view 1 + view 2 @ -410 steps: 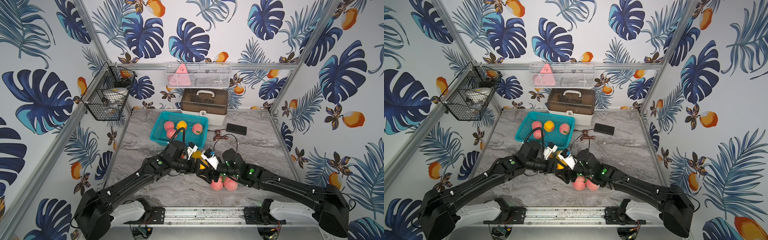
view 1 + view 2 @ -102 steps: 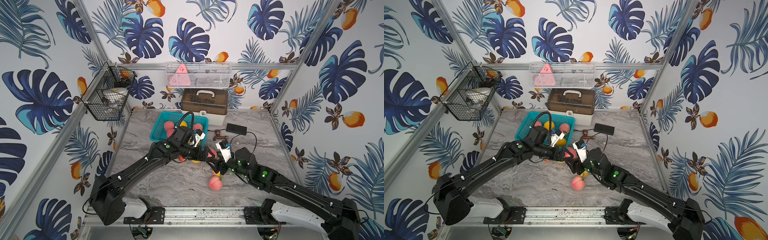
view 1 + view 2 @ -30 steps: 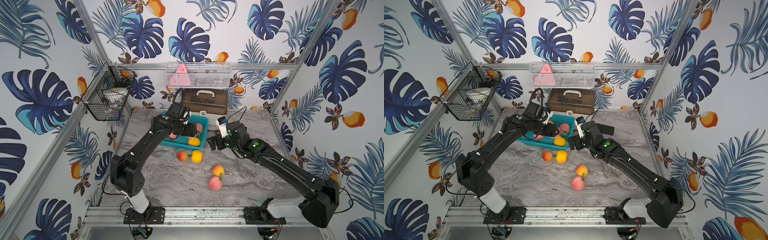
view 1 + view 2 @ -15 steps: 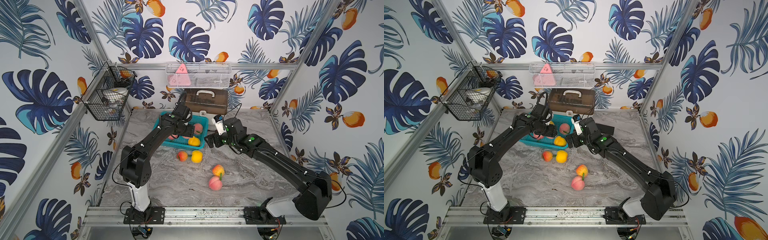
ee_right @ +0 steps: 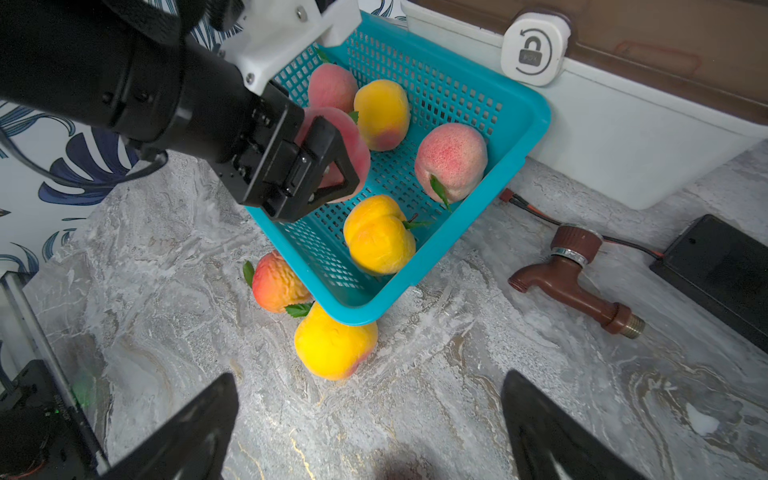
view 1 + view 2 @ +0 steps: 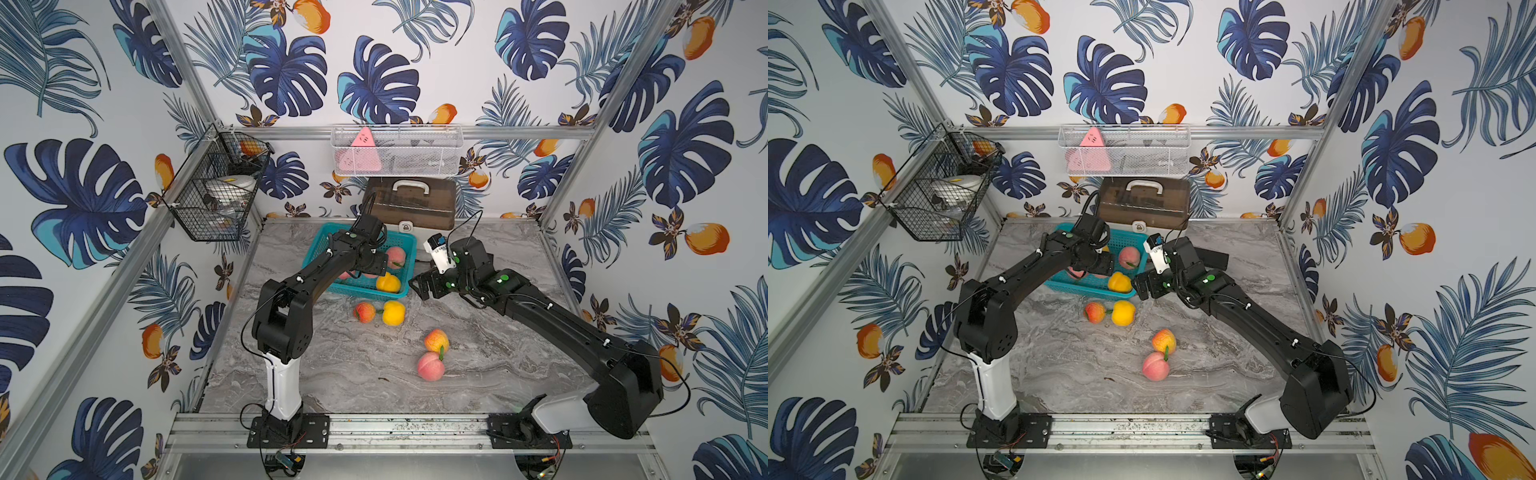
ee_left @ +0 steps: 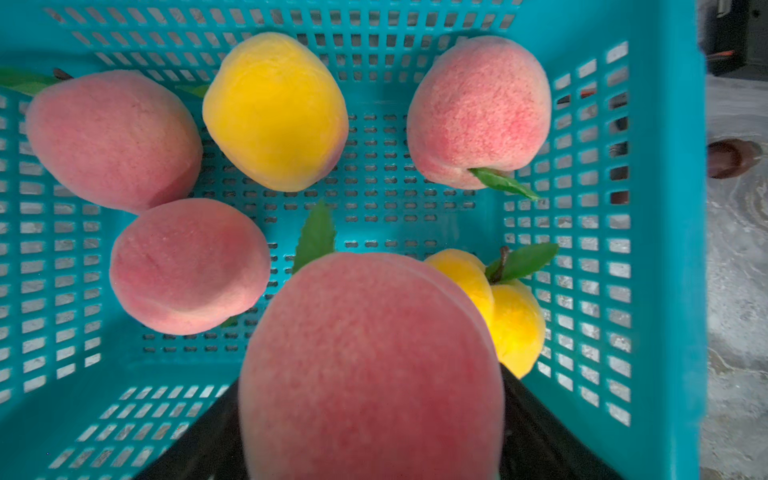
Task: Put the peaches into the basket
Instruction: Place the peach in the basket.
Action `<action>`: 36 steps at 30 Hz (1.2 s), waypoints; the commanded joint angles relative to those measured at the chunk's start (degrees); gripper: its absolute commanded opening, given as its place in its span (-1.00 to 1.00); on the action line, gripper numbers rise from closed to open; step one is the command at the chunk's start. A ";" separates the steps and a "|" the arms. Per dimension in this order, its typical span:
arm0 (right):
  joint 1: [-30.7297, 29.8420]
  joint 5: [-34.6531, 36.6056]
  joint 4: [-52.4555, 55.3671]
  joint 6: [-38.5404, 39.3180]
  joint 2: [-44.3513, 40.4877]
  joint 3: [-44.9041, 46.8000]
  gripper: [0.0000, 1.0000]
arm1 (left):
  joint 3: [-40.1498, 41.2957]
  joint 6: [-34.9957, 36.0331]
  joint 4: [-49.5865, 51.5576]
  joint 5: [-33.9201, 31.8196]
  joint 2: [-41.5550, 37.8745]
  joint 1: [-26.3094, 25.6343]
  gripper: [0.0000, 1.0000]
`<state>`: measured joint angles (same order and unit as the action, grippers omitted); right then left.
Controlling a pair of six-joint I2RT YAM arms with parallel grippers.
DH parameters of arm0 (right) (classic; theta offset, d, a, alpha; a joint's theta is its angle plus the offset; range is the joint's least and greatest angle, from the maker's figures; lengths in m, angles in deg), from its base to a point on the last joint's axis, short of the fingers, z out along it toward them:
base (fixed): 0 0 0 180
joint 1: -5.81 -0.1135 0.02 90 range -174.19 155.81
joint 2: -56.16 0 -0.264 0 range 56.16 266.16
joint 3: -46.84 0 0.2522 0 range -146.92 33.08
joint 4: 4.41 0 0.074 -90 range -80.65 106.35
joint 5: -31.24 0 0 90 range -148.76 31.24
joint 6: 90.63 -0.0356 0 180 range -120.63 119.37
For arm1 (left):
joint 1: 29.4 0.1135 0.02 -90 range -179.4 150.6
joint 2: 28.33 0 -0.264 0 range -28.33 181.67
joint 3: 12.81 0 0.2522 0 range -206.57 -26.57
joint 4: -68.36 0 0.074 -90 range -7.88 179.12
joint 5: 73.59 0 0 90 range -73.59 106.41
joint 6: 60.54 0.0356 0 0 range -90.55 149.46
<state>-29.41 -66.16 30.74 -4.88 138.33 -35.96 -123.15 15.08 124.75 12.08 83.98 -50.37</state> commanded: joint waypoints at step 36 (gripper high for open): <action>2.00 -2.27 -2.39 -1.11 -0.34 0.57 1.00 | 1.30 -1.14 -3.88 -3.57 7.04 1.77 0.62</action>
<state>-27.42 -68.13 29.52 -5.75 138.07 -35.43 -121.46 14.04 121.32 9.17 90.71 -48.75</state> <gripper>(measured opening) 0.998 0.811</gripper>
